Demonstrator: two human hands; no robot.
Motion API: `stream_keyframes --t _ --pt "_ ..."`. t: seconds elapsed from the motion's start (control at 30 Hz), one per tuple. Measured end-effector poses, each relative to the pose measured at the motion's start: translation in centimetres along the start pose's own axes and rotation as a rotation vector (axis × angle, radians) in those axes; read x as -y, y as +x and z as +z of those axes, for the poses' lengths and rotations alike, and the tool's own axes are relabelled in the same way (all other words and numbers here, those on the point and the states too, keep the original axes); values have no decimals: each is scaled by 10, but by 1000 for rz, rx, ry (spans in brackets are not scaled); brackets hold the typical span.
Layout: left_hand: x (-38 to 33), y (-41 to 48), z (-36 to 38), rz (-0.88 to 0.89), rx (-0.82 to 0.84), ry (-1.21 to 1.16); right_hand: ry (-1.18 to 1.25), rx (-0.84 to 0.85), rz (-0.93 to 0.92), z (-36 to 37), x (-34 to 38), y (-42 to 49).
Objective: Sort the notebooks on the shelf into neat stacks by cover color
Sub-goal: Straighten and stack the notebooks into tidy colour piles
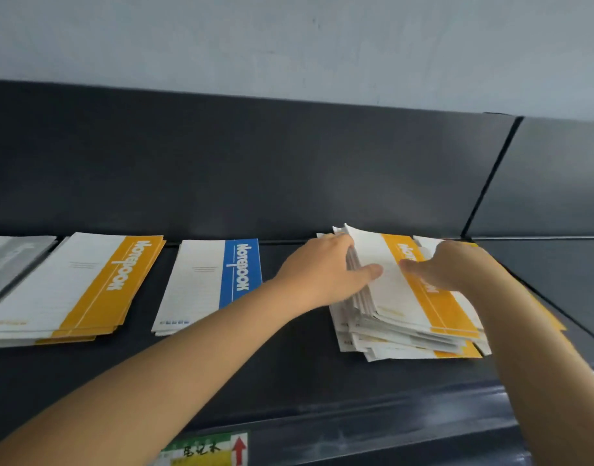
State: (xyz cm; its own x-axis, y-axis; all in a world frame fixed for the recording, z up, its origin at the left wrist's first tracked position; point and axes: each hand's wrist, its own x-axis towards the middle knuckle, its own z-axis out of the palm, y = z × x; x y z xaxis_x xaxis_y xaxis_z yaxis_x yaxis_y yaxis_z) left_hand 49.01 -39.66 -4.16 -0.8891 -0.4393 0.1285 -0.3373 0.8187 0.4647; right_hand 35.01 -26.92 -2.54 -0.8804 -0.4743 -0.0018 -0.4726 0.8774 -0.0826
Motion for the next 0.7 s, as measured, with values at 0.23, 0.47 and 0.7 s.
stream_keyframes --t 0.23,0.47,0.7 --pt "-17 6 14 -58 51 89 60 -19 1 13 -6 -7" --pt "-8 3 -4 -156 -23 -303 338 15 -164 -2 19 -18" --pt "30 -22 -44 -314 -236 -839 630 -12 -321 -8 64 -29"
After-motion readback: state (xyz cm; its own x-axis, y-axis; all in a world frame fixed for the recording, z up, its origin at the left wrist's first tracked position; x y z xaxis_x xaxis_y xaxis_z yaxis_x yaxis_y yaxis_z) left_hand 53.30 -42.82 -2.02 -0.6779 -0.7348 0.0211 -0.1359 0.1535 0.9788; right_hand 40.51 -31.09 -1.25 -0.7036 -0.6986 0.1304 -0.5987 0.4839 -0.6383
